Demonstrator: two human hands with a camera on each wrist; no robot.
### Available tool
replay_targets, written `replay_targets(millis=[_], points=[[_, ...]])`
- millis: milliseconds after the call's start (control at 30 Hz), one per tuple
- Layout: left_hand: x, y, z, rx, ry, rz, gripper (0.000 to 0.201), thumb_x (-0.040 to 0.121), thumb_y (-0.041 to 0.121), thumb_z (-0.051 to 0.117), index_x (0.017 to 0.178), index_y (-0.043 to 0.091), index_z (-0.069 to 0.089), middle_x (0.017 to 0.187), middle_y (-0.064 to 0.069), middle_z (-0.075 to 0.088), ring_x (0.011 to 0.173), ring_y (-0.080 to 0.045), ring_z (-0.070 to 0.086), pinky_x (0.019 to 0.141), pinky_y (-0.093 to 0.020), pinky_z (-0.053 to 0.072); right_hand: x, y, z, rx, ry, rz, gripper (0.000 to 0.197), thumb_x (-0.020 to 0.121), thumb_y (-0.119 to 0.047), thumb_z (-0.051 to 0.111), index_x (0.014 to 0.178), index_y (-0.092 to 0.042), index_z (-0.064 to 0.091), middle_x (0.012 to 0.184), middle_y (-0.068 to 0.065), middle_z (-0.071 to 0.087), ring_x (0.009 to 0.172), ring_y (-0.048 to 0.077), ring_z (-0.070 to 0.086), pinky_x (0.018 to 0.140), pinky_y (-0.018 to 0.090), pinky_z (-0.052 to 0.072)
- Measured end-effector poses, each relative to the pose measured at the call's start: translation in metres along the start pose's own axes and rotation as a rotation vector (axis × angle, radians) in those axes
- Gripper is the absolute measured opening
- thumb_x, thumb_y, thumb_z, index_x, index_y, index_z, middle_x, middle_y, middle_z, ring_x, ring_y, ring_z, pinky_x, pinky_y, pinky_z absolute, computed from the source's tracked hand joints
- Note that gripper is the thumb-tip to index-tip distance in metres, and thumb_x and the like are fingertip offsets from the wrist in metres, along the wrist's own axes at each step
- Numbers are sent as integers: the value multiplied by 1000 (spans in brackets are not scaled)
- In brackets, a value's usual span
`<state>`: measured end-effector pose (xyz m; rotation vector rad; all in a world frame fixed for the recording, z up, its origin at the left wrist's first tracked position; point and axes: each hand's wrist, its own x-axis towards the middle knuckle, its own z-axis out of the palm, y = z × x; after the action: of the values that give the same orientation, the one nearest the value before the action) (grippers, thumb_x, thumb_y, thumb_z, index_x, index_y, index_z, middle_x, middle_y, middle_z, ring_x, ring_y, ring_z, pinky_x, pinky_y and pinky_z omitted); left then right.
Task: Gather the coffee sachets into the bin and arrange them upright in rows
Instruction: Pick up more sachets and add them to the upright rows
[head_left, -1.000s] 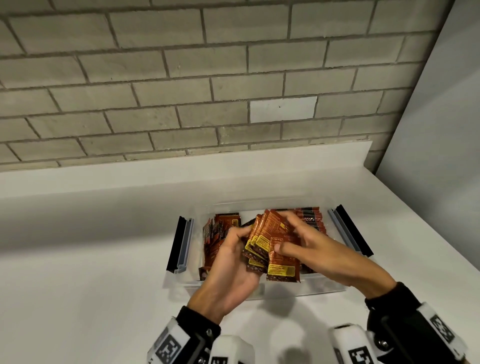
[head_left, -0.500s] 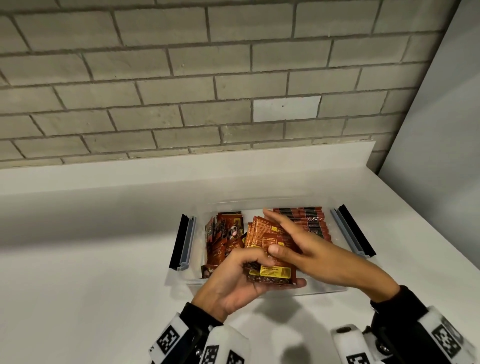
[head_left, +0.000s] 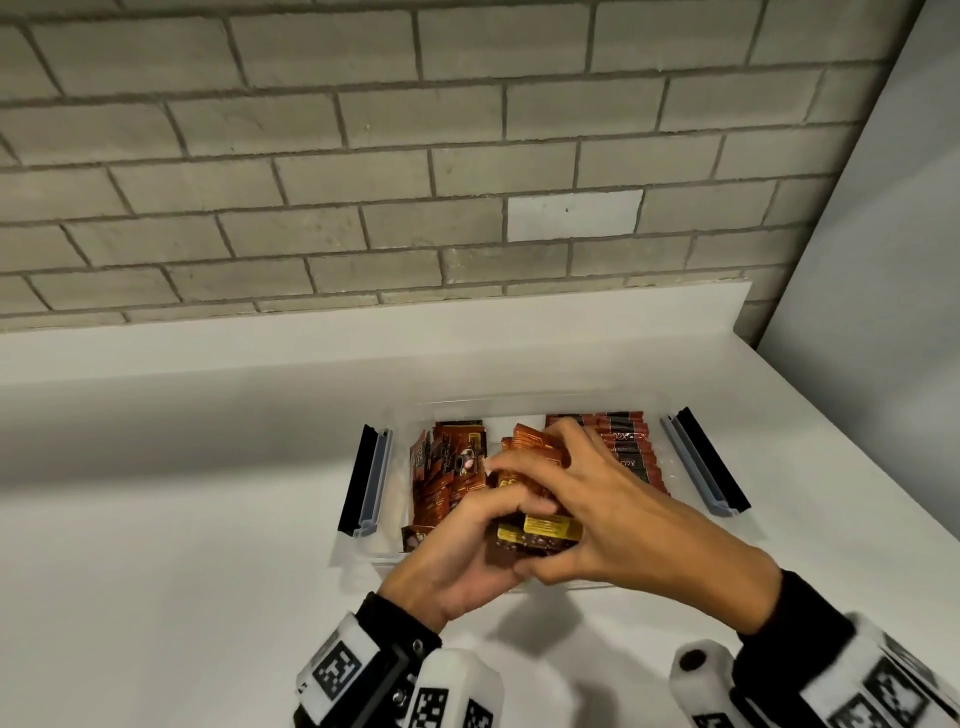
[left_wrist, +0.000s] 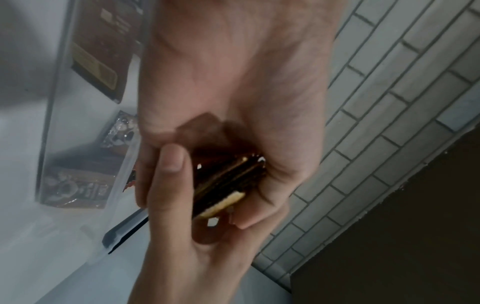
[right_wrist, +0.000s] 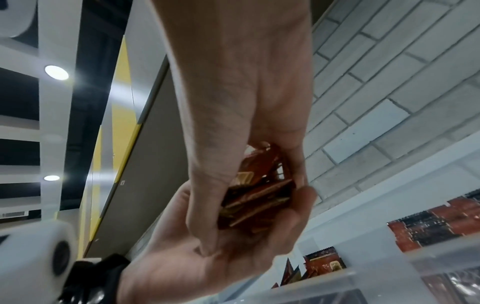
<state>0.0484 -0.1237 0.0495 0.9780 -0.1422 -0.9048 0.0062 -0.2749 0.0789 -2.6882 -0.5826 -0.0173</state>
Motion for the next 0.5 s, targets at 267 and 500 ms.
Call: replay_targets(millis=[267,500], points=[[3,9,-2,145,-15,37,33,60,7,70,92,9,68,85,-13,63,82,-22,64,66,-35,44,-2,-2,1,-13,37,26,92,76,-54,68,136,-59,-1,122,-4,25,111,8,36,88,21,45],[2,9,-7,81,-88,69,34,68,2,75,100,12,73,99,-12,68,97,-23,65,84,-38,41,3,9,1,89,71,45,89,74,-46,77,143,-40,22,124,-12,14,116,5,34,99,19,42]])
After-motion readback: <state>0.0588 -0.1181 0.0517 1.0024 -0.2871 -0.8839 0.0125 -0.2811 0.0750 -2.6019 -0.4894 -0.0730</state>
